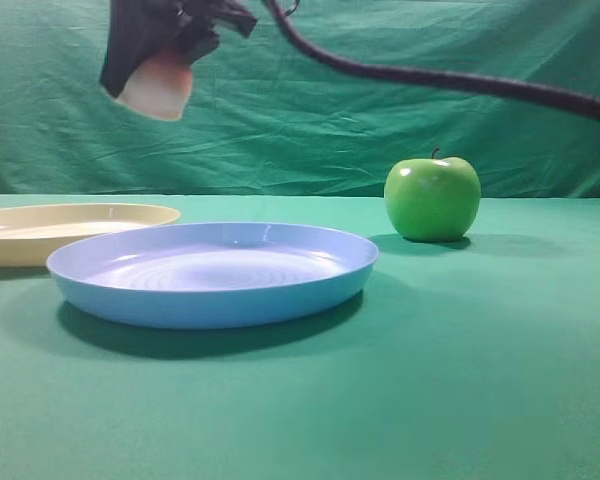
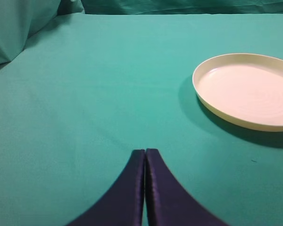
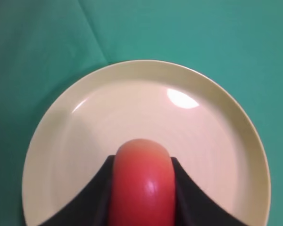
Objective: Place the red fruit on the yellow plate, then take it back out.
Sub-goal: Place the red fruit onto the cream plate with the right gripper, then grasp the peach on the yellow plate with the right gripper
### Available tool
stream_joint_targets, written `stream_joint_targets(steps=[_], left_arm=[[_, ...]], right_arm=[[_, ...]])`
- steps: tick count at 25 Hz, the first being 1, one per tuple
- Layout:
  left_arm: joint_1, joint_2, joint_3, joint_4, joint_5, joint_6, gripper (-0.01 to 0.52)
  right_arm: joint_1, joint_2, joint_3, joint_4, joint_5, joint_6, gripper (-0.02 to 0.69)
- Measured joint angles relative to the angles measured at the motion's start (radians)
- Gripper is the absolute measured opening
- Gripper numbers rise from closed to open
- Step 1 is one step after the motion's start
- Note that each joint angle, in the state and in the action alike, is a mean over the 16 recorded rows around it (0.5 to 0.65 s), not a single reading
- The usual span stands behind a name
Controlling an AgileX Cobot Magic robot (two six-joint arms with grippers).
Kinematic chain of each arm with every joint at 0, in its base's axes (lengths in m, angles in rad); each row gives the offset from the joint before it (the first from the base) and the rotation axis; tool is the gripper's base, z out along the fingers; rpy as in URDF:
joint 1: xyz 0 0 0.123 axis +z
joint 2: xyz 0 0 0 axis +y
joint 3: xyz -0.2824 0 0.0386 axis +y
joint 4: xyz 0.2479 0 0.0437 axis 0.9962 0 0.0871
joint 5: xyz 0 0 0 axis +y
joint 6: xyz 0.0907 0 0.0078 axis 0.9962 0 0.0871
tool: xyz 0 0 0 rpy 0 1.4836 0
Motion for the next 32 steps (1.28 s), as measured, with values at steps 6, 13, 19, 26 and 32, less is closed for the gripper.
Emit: stream_joint_targets(steps=[6, 13, 19, 26, 32], left_arm=[[0.000, 0.000, 0.000, 0.000, 0.000, 0.000, 0.000], [0.000, 0.000, 0.000, 0.000, 0.000, 0.000, 0.000], [0.000, 0.000, 0.000, 0.000, 0.000, 0.000, 0.000], [0.000, 0.000, 0.000, 0.000, 0.000, 0.000, 0.000], [0.000, 0.000, 0.000, 0.000, 0.000, 0.000, 0.000]], right_arm=[[0.018, 0.066, -0.013, 0.038, -0.091, -0.061, 0.407], [0.005, 0.065, -0.013, 0.050, -0.106, -0.062, 0.579], [-0.040, -0.019, -0.013, 0.048, -0.006, 0.002, 0.488], [-0.117, -0.182, -0.013, 0.036, 0.168, 0.127, 0.208], [-0.164, -0.347, 0.016, 0.006, 0.272, 0.237, 0.028]])
